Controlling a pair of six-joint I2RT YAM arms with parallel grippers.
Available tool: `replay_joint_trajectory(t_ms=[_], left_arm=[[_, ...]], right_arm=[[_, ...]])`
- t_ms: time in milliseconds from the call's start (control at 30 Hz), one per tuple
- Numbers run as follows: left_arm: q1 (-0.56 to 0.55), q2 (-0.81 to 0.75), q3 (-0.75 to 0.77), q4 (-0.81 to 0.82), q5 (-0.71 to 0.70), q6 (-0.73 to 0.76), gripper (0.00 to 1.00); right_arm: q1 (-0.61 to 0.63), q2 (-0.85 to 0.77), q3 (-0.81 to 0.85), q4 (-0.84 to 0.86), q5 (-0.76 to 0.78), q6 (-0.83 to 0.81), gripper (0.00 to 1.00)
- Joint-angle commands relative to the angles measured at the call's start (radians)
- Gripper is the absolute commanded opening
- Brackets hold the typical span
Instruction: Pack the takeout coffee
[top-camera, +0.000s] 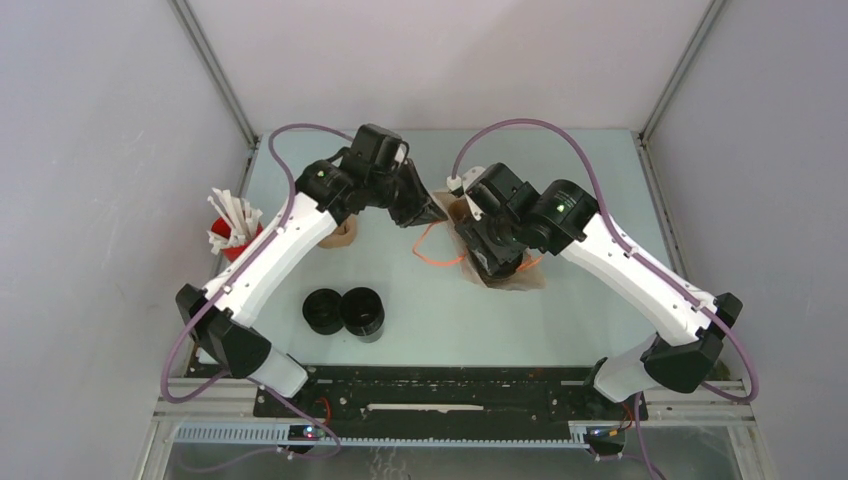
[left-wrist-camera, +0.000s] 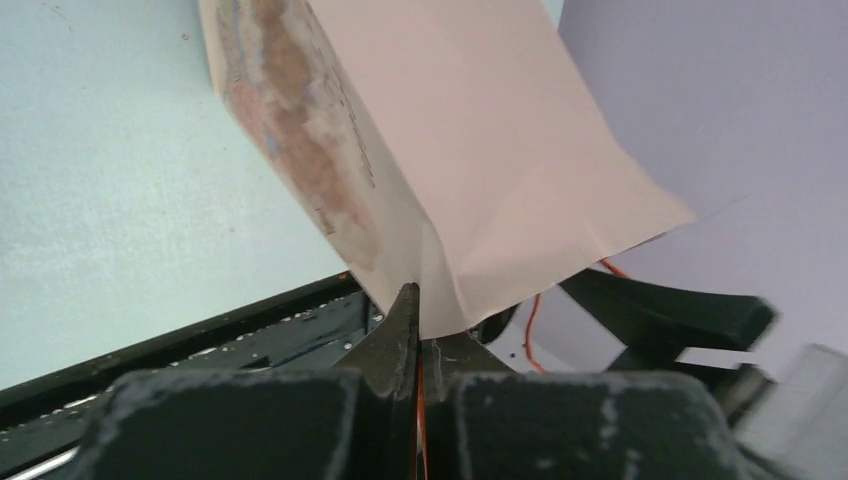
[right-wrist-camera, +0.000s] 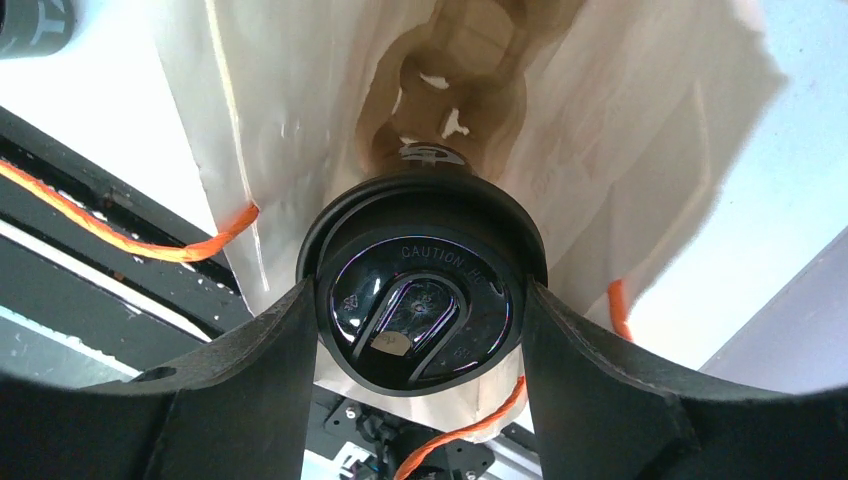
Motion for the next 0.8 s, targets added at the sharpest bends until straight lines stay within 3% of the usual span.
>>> replay_joint_trajectory(t_ms=[0, 167, 300, 400, 533, 767], left_arm=[[0.004, -0.068, -0.111, 0.15, 0.027, 0.086, 0.0], [0.008, -0.084, -0.132, 0.139, 0.066, 0.122, 0.0], [0.023, -0.086, -0.151, 0.096, 0.104, 0.141, 0.0], [0.035, -0.067, -0.112, -0.007, 0.111, 0.178, 0.0], [0.047, -0.024, -0.029, -0.154, 0.123, 0.229, 0.0], [0.052, 0.009, -0.025, -0.195, 0.169, 0.247, 0.0]], right_arm=[[0.017, -0.018, 0.054, 0.028, 0.056, 0.11, 0.0], [0.024, 0.006, 0.05, 0.1, 0.105, 0.153, 0.0], [0.024, -0.007, -0.043, 0.211, 0.198, 0.114, 0.0], [0.003, 0.012, -0.047, 0.242, 0.225, 0.08, 0.0], [-0.011, 0.016, -0.073, 0.292, 0.184, 0.046, 0.0], [-0.001, 0.018, -0.197, 0.408, 0.16, 0.019, 0.0]])
